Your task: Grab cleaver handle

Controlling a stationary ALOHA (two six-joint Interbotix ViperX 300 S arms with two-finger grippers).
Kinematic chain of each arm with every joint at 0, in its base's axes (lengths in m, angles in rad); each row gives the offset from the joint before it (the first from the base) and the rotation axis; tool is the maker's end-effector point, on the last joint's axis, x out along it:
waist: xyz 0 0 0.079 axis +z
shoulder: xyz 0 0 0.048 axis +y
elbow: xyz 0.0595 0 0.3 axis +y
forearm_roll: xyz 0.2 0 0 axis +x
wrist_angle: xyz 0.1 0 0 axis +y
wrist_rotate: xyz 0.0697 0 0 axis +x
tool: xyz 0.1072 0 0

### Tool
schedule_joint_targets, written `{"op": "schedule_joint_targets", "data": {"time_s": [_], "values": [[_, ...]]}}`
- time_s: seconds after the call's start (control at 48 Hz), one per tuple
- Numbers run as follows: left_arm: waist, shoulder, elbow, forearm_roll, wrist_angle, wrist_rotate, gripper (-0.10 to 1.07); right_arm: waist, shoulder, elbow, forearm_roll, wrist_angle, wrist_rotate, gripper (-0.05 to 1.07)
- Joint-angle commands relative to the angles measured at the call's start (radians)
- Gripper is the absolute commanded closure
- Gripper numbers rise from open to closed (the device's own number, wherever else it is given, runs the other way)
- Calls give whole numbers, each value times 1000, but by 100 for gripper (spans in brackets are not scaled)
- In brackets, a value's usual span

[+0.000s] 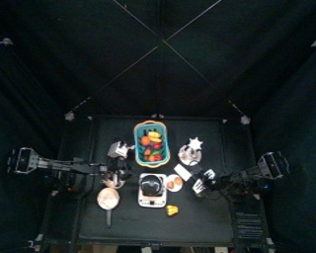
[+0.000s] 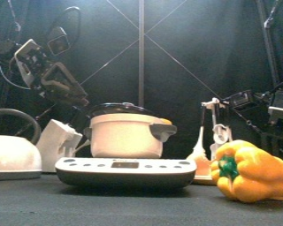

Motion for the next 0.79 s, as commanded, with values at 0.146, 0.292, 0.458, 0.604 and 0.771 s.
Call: {"op": "schedule_joint_targets", "data": {"time_s": [0.146, 0.292, 0.458, 0.604, 0.771], "values": [[3, -3, -12, -2, -9, -3, 23, 3, -6, -12, 5, 8, 0, 47], [3, -2, -15, -2, -9, -3, 23, 3, -34, -28, -5, 23, -3, 54], [3, -3, -18, -2, -11, -2, 23, 5, -106, -40, -8, 67, -12, 54], [6, -3, -20, -2, -11, -2, 23, 5, -149, -37, -15, 84, -11, 54], [9, -3, -20, -12, -9, -3, 23, 5, -153, -43, -20, 84, -12, 54]]}}
